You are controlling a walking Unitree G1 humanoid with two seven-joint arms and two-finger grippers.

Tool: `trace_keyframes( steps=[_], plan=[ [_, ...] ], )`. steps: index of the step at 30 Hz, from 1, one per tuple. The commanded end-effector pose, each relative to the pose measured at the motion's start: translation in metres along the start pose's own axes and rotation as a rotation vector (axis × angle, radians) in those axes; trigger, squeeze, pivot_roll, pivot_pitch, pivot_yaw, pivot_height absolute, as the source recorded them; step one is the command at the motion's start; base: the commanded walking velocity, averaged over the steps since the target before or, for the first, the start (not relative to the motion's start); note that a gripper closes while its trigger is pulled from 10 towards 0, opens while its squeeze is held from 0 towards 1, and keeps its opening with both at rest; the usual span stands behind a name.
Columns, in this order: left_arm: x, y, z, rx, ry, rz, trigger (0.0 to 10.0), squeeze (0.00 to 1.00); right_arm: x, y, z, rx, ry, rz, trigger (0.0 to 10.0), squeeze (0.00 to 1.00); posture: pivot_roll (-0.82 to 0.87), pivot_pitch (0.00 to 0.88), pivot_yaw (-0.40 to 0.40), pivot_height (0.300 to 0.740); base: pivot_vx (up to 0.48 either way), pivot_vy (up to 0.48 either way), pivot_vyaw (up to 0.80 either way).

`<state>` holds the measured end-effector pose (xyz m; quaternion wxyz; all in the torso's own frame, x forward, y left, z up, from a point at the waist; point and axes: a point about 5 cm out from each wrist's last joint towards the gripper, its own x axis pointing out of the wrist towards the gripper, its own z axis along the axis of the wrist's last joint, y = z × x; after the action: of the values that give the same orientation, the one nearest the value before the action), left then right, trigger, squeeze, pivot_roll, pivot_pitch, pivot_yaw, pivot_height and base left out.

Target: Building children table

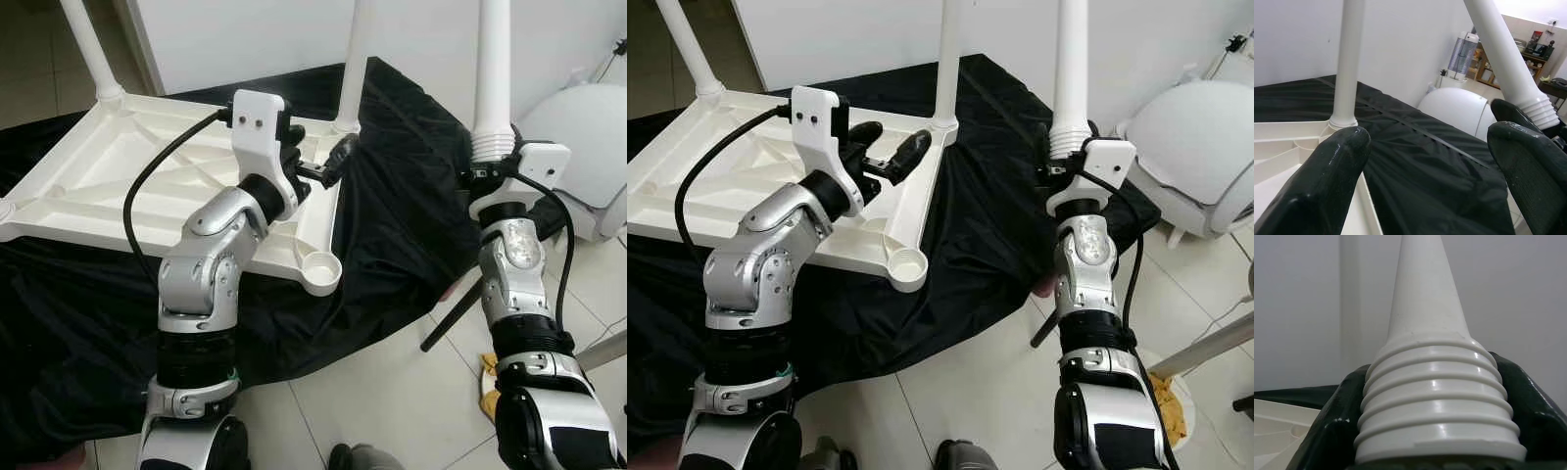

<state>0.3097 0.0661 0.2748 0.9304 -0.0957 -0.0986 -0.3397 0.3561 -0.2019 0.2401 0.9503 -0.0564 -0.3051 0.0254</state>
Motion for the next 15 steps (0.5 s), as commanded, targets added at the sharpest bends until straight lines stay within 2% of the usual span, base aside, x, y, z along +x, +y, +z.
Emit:
trace_keyframes(
  steps=[1, 2, 4, 5, 7, 15],
  plan=[
    [-0.002, -0.013, -0.008, -0.039, 0.048, -0.18, 10.0, 0.0, 0.006, 0.012, 0.014, -0.033, -0.085, 0.082, 10.0, 0.0, -0.09, 0.049, 0.021, 0.74, 0.0, 0.0, 0.0],
    [-0.002, -0.013, -0.008, -0.039, 0.048, -0.18, 10.0, 0.0, 0.006, 0.012, 0.014, -0.033, -0.085, 0.082, 10.0, 0.0, -0.09, 0.049, 0.021, 0.74, 0.0, 0.0, 0.0],
    [0.0, -0.021, -0.006, -0.108, 0.046, -0.242, 10.0, 0.0, 0.008, 0.026, 0.017, -0.044, -0.103, 0.194, 10.0, 0.0, -0.08, 0.041, 0.009, 0.74, 0.0, 0.0, 0.0],
    [0.0, -0.021, -0.006, -0.108, 0.046, -0.242, 10.0, 0.0, 0.008, 0.026, 0.017, -0.044, -0.103, 0.194, 10.0, 0.0, -0.08, 0.041, 0.009, 0.74, 0.0, 0.0, 0.0],
    [0.002, -0.022, -0.002, -0.153, 0.038, -0.263, 10.0, 0.0, 0.007, 0.036, 0.017, -0.054, -0.1, 0.282, 10.0, 0.0, -0.09, 0.041, 0.008, 0.74, 0.0, 0.0, 0.0],
    [0.011, -0.022, 0.005, -0.215, 0.025, -0.292, 10.0, 0.0, 0.002, 0.049, 0.011, -0.06, -0.071, 0.423, 10.0, 0.0, -0.08, 0.037, 0.001, 0.74, 0.0, 0.0, 0.0]
  ],
)
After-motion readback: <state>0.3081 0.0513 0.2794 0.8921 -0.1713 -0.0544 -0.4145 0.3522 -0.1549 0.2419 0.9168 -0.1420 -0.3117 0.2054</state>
